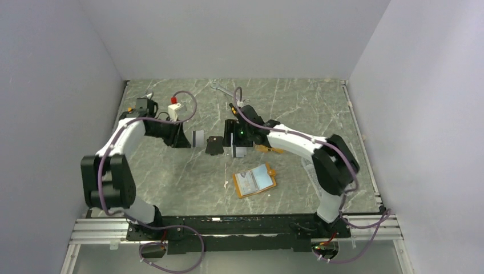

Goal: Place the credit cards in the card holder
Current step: Pick up the credit card from the center of the board.

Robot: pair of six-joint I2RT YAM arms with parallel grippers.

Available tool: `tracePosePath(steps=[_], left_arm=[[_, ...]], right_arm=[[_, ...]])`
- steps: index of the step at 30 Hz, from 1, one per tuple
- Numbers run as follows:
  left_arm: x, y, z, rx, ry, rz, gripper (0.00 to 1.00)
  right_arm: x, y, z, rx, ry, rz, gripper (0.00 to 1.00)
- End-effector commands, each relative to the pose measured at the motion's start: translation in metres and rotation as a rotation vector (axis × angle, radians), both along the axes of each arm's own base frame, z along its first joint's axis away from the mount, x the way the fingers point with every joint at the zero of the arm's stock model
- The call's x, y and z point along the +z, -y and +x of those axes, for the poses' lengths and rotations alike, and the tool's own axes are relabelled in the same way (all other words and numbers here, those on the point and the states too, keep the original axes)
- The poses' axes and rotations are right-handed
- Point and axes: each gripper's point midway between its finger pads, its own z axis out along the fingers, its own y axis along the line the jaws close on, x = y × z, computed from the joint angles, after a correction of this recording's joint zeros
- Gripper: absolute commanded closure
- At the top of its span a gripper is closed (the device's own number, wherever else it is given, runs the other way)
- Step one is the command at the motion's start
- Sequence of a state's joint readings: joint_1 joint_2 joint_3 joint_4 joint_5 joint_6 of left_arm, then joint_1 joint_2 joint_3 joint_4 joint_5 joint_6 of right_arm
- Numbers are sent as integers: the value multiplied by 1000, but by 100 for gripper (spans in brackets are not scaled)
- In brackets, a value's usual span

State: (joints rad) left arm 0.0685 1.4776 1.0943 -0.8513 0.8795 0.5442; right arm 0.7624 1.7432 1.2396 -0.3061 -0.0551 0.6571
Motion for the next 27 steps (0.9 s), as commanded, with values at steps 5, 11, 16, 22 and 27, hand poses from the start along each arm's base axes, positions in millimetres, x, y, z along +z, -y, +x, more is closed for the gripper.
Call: tracePosePath(steps=[5, 11, 16, 22, 27], left_arm=[[-36, 53, 67, 3, -115, -61, 65], [-65, 65, 79, 37, -171, -43, 63], [-87, 65, 78, 73, -183, 43, 61], [-98, 64, 80, 97, -152, 147, 60], [-107, 64, 82, 101, -160, 238, 58]], right_arm=[[-17, -49, 63, 59, -32, 182, 36], [-25, -54, 76, 40, -30, 220, 40], [-33, -54, 78, 25, -45, 245, 39], [-46, -49, 72, 10, -72, 266, 39], [-55, -44, 67, 2, -93, 279, 39]])
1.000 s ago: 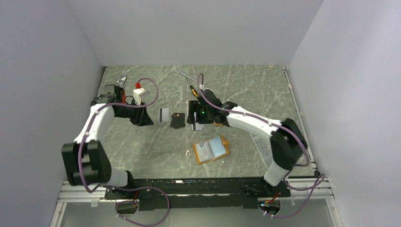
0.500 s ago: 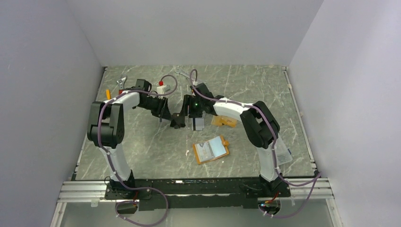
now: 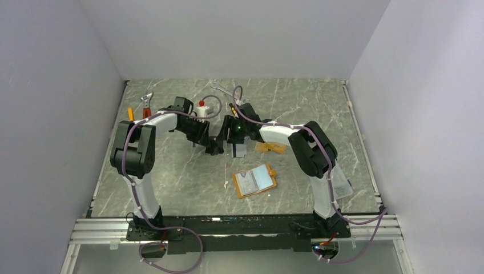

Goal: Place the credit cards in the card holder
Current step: Pick up the credit card from the center of the board.

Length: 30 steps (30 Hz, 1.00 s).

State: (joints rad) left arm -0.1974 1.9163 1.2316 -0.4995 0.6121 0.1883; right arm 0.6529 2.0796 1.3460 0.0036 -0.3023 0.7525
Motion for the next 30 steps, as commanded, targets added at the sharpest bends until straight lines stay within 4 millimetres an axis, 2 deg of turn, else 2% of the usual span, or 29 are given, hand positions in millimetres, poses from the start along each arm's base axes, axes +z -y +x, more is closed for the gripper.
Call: tracePosePath(steps=[1, 7, 13, 18, 25, 30], left_arm=[[-4, -1, 11, 20, 15, 83, 58], [-14, -2, 11, 15, -34, 108, 60], [-15, -5, 10, 21, -25, 122, 71], [-19, -8, 6, 19, -38, 140, 79], [-26, -9, 2, 13, -64, 172, 82], [-25, -5, -2, -2, -61, 165, 82]], right_arm=[[3, -3, 3, -7, 10, 60, 39], [0, -3, 2, -4, -6, 95, 41], [8, -8, 1, 17, -3, 140, 41], [6, -8, -4, 26, -18, 163, 42], [0, -12, -11, 37, -45, 198, 44], [7, -15, -11, 47, -41, 231, 47]])
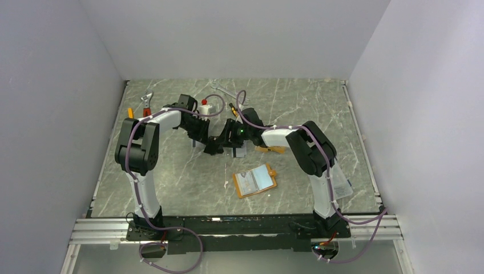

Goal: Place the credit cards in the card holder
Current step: Pick up the credit card from the center of the board.

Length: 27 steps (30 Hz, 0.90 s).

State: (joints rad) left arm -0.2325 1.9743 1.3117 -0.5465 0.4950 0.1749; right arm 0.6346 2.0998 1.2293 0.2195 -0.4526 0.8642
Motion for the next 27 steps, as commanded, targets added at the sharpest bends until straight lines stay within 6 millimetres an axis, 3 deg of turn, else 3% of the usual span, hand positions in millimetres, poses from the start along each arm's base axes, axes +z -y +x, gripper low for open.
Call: tracePosePath(steps=[1, 5, 17, 27], left_arm=[[-14, -4, -14, -21, -53, 53, 82], [-14, -3, -14, -27, -54, 48, 83], [-12, 0, -14, -41, -49, 30, 83], [-3, 7, -16, -66, -40, -20, 81]], right_arm=[[16, -8, 6, 12, 35, 75, 49], [17, -13, 5, 19, 21, 104, 55], [5, -21, 5, 20, -28, 133, 58], [8, -35, 5, 26, -52, 191, 86]])
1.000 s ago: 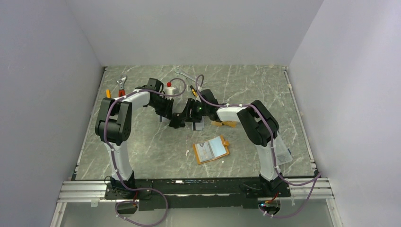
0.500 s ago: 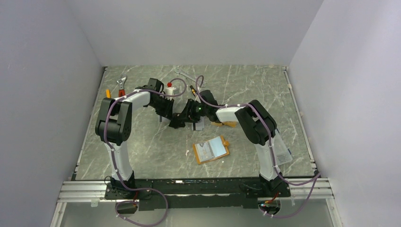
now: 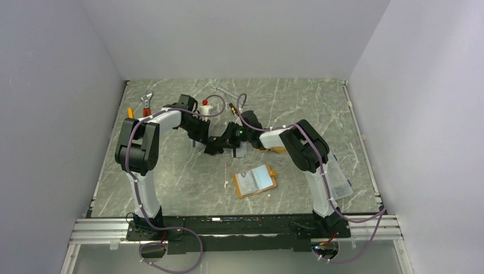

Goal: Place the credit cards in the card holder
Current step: Pick up the credit card from the center of the board.

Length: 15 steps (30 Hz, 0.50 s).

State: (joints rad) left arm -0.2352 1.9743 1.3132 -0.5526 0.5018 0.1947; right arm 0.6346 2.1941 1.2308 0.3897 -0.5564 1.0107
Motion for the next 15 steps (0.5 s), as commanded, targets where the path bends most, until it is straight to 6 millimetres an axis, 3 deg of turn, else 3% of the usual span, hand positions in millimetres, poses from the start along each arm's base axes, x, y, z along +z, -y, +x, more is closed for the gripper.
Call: tracePosePath(steps=[1, 3, 10, 12, 14, 15], left_arm=[[0, 6, -15, -49, -44, -25, 79], [12, 5, -16, -46, -38, -41, 72], [86, -13, -16, -31, 84, -88, 57], [108, -15, -20, -32, 115, -117, 39], [127, -15, -28, -38, 123, -173, 36], [134, -12, -33, -44, 115, -210, 11]], right_arm=[[16, -16, 8, 11, 42, 54, 91], [17, -15, 8, 7, 45, 49, 100], [46, -9, 2, 32, 110, 63, 100], [56, -6, -4, 54, 135, 69, 100], [71, -4, -13, 83, 162, 93, 100], [77, -2, -18, 99, 171, 106, 100]])
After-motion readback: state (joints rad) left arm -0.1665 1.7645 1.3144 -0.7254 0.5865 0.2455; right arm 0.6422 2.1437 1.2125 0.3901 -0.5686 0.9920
